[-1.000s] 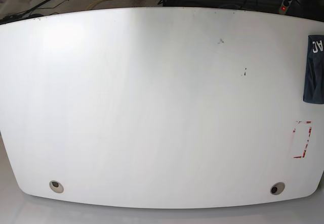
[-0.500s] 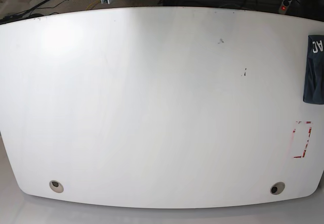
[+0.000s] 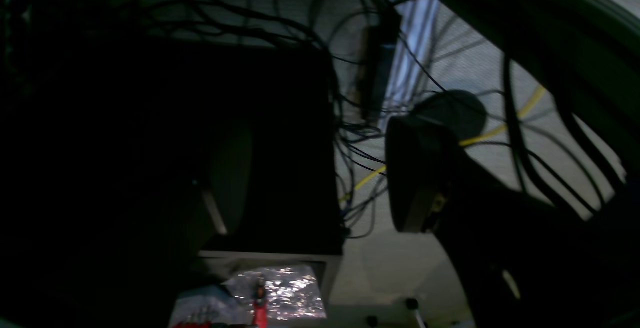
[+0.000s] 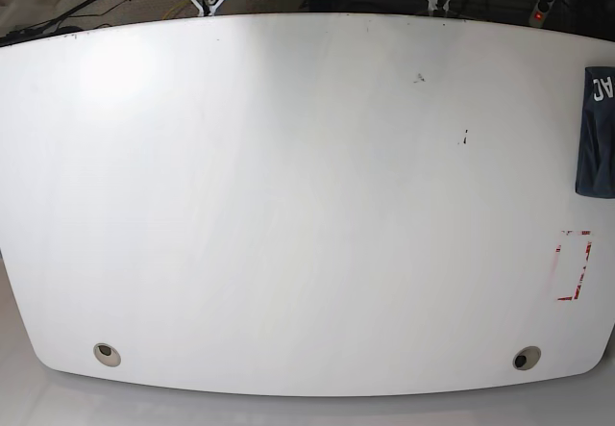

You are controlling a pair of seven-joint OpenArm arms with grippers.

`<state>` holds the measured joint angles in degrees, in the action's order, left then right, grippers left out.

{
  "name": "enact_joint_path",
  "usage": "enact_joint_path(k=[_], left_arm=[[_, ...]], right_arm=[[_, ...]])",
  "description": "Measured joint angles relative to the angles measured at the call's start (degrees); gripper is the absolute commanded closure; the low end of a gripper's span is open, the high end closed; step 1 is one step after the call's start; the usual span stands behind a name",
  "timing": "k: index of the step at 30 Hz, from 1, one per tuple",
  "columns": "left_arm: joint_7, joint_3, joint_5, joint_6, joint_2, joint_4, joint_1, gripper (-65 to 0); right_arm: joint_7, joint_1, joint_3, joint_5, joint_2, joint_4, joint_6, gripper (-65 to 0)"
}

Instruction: Fold the T-shirt properly

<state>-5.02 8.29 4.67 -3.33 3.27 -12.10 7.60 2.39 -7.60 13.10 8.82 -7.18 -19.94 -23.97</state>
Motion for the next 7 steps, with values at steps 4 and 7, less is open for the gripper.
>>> enact_joint_path(k=[4, 7], left_arm=[[0.0, 0.0, 0.0, 0.3, 0.1, 0.1, 0.1, -37.9], [0.9, 0.0, 0.0, 0.3, -0.1, 0.7, 0.0, -37.9]], right_arm=[[-0.9, -0.1, 0.0, 0.0, -0.2, 0.1, 0.3, -16.0], [-0.9, -0.1, 0.0, 0.0, -0.2, 0.1, 0.6, -16.0]])
